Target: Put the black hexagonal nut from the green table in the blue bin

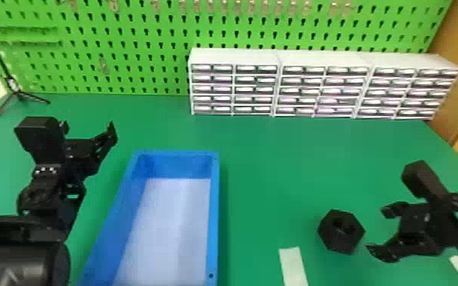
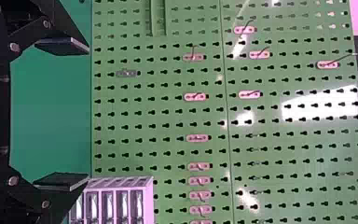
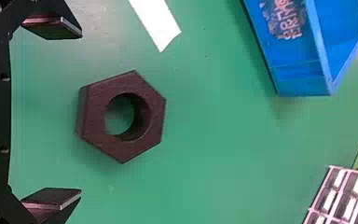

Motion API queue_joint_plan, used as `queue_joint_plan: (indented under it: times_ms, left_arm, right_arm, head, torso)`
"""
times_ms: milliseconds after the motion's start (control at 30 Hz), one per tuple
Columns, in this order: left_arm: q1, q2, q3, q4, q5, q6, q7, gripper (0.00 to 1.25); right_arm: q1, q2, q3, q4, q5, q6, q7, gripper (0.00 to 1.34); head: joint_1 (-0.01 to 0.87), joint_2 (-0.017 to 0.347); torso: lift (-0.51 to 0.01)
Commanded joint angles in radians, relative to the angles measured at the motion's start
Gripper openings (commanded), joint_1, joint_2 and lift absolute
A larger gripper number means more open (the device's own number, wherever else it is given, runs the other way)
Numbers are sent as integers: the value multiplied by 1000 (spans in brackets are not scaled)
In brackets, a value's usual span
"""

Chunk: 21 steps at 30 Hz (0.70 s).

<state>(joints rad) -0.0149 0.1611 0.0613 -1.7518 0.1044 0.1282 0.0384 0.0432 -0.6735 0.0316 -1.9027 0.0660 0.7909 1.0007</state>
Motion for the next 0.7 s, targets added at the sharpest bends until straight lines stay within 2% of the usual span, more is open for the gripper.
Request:
queue_joint_plan:
  times_ms: [0, 133, 467, 667]
  left_arm:
    - [3, 0, 0, 0, 1, -1, 2, 948]
    - [3, 0, 0, 0, 3, 1, 0, 948]
    - [1, 0, -5, 0, -2, 1, 0, 948]
    - [0, 0, -8, 2, -3, 1, 0, 948]
  right_arm:
    - [-25, 20, 47, -15, 46, 7, 10, 1229]
    - [-43, 26, 91, -18, 58, 10, 16, 1229]
    - [-77, 22, 169, -35, 92, 31, 16, 1229]
    - [-92, 23, 217, -32, 158, 48, 39, 1229]
  head:
    - [683, 28]
    - [683, 28]
    - [683, 28]
    - [683, 28]
  torso:
    - [-96]
    - [-96]
    - [-96]
    - [-96]
